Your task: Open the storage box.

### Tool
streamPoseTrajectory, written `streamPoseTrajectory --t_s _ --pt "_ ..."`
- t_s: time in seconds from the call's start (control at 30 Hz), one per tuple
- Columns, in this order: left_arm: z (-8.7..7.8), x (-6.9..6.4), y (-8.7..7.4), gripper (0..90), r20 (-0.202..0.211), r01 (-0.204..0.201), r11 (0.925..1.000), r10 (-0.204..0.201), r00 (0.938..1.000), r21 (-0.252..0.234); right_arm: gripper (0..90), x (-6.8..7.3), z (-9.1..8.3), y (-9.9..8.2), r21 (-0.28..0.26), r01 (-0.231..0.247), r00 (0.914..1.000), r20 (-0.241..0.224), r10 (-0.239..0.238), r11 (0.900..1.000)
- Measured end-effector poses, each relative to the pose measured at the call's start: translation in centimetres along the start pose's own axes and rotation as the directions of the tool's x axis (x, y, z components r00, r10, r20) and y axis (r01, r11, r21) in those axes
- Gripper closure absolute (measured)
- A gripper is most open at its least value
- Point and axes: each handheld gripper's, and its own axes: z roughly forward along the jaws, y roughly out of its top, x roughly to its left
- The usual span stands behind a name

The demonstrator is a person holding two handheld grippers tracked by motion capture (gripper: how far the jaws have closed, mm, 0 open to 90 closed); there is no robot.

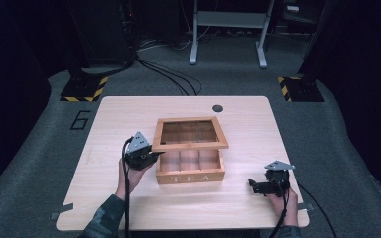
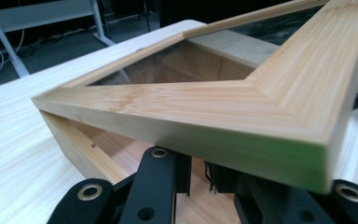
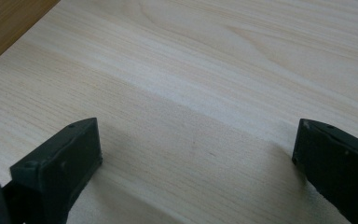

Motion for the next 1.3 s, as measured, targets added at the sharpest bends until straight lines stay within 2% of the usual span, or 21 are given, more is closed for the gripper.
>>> streamPoseTrajectory --t_s 0.37,0.6,0.77,0.83,0.87,1.03,1.1,1.17,1.3 --pt "0.3 -0.6 -2.0 80.5 0.007 0.013 0.9991 -0.013 0.9999 0.04 0.6 0.0 0.0 0.0 0.002 0.007 1.0 -0.003 -0.007 1.0" --pt "0.1 -1.2 -3.3 80.5 0.026 0.03 0.9975 -0.031 0.9992 0.064 0.6 0.0 0.0 0.0 0.001 0.002 1.0 -0.001 -0.002 1.0" --pt "-0.1 -1.8 -4.1 79.5 0.037 0.011 0.9958 -0.015 0.9992 0.091 0.6 0.0 0.0 0.0 0.001 0.003 1.0 -0.001 -0.003 1.0" --pt "-0.2 -2.2 -4.2 79.1 0.038 0.002 0.9957 -0.005 0.9993 0.093 0.7 0.0 0.0 0.0 0.002 0.004 1.0 -0.003 -0.004 1.0" --pt "-0.4 -2.2 -4.2 79.3 0.043 0.019 0.9958 -0.023 0.9988 0.089 0.6 0.0 0.0 0.0 0.003 0.006 1.0 -0.004 -0.006 1.0" --pt "-0.6 -2.3 -4.2 80.0 0.039 0.02 0.9956 -0.023 0.999 0.091 0.6 0.0 0.0 0.0 0.003 0.007 1.0 -0.004 -0.007 1.0" --pt "-0.9 -2.4 -4.1 79.8 0.041 0.04 0.9946 -0.044 0.9982 0.096 0.6 0.0 0.0 0.0 0.002 0.006 1.0 -0.003 -0.006 1.0" --pt "-1.2 -2.4 -4.0 79.5 0.036 0.03 0.994 -0.034 0.9988 0.105 0.7 0.0 0.0 0.0 0.002 0.005 1.0 -0.003 -0.005 1.0" --pt "-2.1 -2.5 -4.1 78.6 0.032 0.041 0.9938 -0.044 0.9985 0.104 0.7 0.0 0.0 0.0 0.003 0.007 1.0 -0.004 -0.007 1.0"
